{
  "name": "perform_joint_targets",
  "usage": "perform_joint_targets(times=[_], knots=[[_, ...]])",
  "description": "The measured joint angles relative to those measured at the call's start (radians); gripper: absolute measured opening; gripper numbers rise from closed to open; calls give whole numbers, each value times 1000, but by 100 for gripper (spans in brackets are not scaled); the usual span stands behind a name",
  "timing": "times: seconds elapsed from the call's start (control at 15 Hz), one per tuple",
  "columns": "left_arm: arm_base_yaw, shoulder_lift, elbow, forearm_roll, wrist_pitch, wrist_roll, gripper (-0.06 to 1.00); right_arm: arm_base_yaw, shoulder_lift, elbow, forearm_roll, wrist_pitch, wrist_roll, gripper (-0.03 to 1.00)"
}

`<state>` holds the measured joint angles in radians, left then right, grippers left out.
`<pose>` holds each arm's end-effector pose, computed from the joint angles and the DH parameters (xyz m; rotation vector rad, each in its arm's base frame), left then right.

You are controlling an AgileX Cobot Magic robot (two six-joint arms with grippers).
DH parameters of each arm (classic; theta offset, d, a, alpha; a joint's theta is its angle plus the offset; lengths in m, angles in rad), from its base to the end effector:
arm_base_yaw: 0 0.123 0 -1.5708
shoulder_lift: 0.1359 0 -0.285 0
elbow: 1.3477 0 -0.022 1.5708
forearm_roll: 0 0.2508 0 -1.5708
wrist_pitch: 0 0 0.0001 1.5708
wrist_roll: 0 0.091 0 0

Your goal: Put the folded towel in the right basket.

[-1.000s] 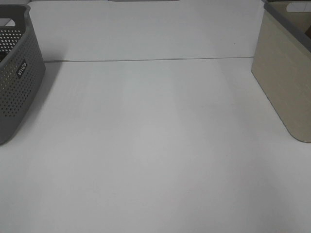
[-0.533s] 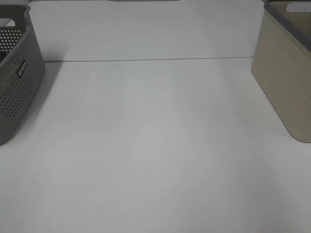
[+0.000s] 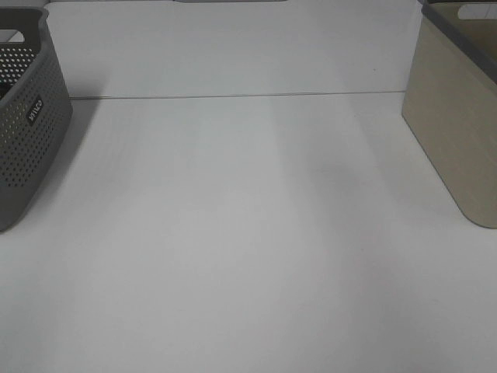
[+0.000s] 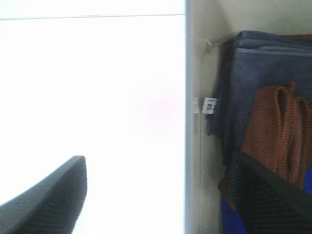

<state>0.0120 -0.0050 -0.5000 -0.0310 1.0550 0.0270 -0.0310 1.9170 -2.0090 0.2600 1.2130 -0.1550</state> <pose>-0.0054 -0.0025 0.2778 0.0167 2.0332 -0.0125 0.4214 0.0089 0.3664 -0.1283 2.5683 0.2801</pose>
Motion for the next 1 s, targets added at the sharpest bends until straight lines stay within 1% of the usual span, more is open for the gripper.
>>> perform_joint_targets(times=[0.07,0.13,0.33,0.6,0.67,0.87,1.0], knots=[[0,0,0,0,0,0,97,38,-12,5,-8,4,9,75],[0,0,0,0,0,0,97,58,-24,16,-14,5,25,75],[0,0,0,0,0,0,97,79,-110,114,-33,4,50,75],[0,0,0,0,0,0,97,79,-317,379,-89,4,52,75],[0,0,0,0,0,0,97,79,-349,420,-93,4,52,75],[0,0,0,0,0,0,97,79,-534,672,-105,4,52,75],[0,0,0,0,0,0,97,79,-675,866,-108,4,52,75]])
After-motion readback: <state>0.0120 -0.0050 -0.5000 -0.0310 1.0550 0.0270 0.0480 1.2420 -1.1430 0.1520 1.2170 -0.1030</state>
